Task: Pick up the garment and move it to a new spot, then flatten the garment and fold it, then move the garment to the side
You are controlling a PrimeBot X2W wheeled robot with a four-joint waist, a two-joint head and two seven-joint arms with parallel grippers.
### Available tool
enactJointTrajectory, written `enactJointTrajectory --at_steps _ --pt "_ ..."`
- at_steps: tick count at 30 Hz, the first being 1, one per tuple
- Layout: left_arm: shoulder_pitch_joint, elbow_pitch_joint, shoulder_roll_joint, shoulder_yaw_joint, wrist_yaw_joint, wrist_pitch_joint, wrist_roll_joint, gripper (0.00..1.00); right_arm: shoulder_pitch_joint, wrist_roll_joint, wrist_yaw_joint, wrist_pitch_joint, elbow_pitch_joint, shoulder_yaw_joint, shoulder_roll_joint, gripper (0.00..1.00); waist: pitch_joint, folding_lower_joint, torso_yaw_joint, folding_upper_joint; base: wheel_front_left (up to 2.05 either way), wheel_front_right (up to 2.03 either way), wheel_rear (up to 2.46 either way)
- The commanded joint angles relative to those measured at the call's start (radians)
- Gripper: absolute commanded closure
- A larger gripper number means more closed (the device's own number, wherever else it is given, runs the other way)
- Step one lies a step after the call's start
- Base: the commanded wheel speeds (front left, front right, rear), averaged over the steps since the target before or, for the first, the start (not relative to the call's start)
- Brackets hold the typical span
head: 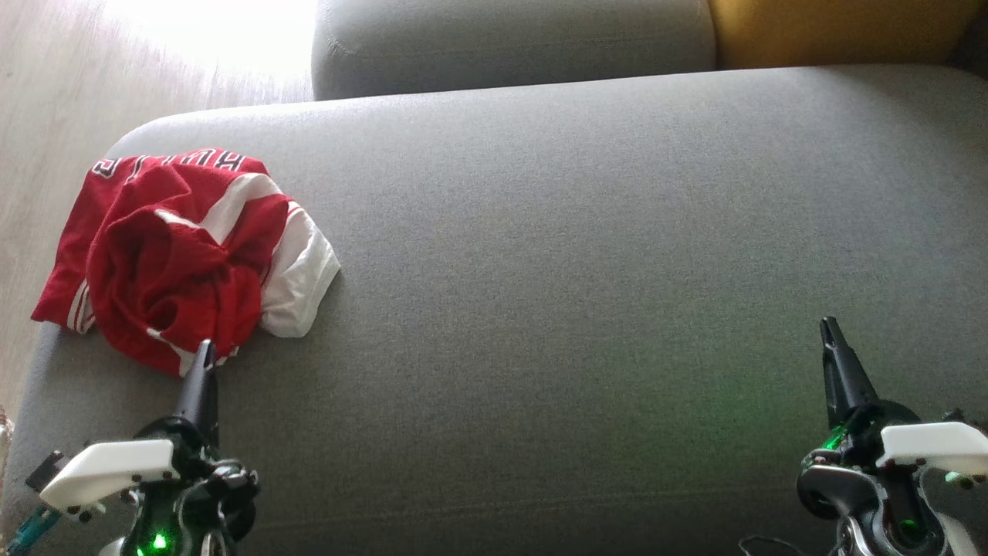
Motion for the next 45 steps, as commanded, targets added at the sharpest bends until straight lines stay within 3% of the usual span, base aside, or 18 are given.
enactJointTrajectory --at_steps 1,15,16,21,32,45 --pt "-0.057 -0.026 0.008 0.035 -0.007 0.003 0.012 1.00 -0.051 -0.007 0.000 0.005 -0.033 0.018 -0.007 1.00 0.000 0.0000 0.000 0.0000 0.00 0.00 0.00" --pt "-0.057 -0.026 0.008 0.035 -0.007 0.003 0.012 1.00 -0.051 -0.007 0.000 0.005 -0.033 0.018 -0.007 1.00 0.000 0.0000 0.000 0.0000 0.00 0.00 0.00" --pt "0.000 0.000 0.000 0.000 0.000 0.000 0.000 0.00 0.000 0.000 0.000 0.000 0.000 0.000 0.000 0.00 0.000 0.0000 0.000 0.0000 0.00 0.00 0.00" --pt "0.038 0.058 -0.009 -0.005 0.002 -0.002 -0.001 0.00 0.034 0.002 0.000 -0.003 0.059 0.010 0.008 0.00 0.001 0.0000 0.000 0.0000 0.00 0.00 0.00" --pt "0.042 0.027 -0.008 -0.026 0.001 -0.032 0.025 0.00 0.024 -0.015 0.000 -0.033 0.048 0.043 0.007 0.00 0.002 0.0000 -0.001 0.0000 0.00 0.00 0.00" --pt "0.045 -0.018 -0.006 -0.028 0.001 -0.074 0.199 0.00 0.021 -0.181 0.000 -0.074 0.015 0.081 0.005 0.00 0.002 0.0000 -0.001 0.0000 0.00 0.00 0.00"
